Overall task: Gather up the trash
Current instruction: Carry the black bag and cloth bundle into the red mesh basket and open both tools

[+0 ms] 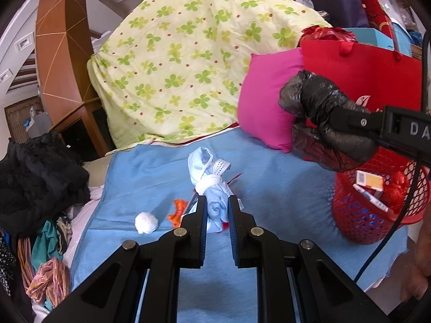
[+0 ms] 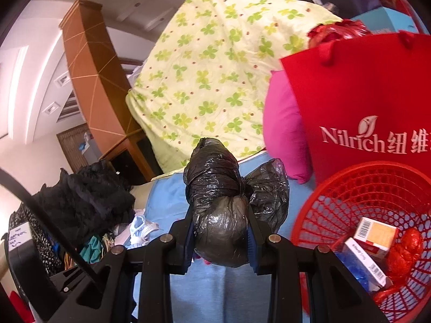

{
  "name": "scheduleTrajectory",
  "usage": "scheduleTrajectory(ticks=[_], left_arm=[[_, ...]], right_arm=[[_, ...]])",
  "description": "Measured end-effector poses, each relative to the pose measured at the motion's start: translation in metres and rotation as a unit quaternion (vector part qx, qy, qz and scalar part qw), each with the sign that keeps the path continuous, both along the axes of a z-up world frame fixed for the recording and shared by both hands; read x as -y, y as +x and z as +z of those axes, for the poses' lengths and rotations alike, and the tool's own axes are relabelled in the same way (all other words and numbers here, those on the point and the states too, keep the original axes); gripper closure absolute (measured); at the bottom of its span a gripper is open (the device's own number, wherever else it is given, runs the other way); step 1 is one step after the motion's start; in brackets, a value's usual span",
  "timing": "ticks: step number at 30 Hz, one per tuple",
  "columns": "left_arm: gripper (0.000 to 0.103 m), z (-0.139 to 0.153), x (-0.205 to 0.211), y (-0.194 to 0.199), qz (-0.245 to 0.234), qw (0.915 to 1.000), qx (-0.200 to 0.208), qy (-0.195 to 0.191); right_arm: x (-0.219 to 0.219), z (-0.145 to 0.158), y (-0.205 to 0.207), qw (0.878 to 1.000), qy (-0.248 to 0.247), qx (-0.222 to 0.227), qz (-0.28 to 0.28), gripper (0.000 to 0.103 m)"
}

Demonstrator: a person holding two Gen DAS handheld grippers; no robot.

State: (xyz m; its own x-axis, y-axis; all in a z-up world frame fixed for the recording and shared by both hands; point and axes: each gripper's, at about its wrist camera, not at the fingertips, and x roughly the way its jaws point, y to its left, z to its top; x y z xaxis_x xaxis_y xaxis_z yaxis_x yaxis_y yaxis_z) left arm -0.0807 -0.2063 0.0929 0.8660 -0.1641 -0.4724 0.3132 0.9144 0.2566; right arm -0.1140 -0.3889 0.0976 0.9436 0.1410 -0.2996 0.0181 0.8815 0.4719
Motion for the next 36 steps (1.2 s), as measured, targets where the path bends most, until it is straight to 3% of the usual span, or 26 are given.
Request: scheduleTrajectory(ticks=[10,18,28,30,31,32,33,34,36], left_arm=[[0.087,0.012,0.04,-0.003,-0.07,0.9958,-0.032,-0.05],[0.087,0.019,0.081,-0.003,-0.145,0.9831,-0.064,-0.092],[0.085,0.008,0.137,-0.003,-0.21,0.9663,-0.105,-0.106],[0.081,0.001,0.148,0.0,-0.216,0.9637,-0.12,-0.101],[0.079,-0.001,0.152,0.001,-0.218,0.9629,-0.125,-0.099],[0.069,-0.004,0.155,0.001,-0.221,0.9619,-0.13,-0.095],[0.062,-0.006,0.157,0.0,-0.22,0.9624,-0.13,-0.091],[0.053,-0.007,0.157,-0.001,-0.218,0.9638,-0.126,-0.089],[0.053,-0.008,0.153,-0.003,-0.214,0.9663,-0.116,-0.084]], right_arm=[[0.062,-0.006,-0.016,0.997,0.038,0.0,-0.07,0.069],[0.117,-0.016,-0.037,0.987,0.082,-0.003,-0.136,0.069],[0.155,-0.028,-0.051,0.98,0.1,-0.029,-0.168,0.067],[0.16,-0.032,-0.05,0.979,0.106,-0.041,-0.17,0.065],[0.161,-0.033,-0.05,0.978,0.108,-0.042,-0.172,0.059],[0.163,-0.033,-0.051,0.977,0.11,-0.042,-0.175,0.052],[0.164,-0.033,-0.052,0.977,0.112,-0.037,-0.178,0.039],[0.165,-0.033,-0.057,0.977,0.112,-0.032,-0.181,0.038],[0.163,-0.029,-0.063,0.977,0.103,-0.016,-0.185,0.038]])
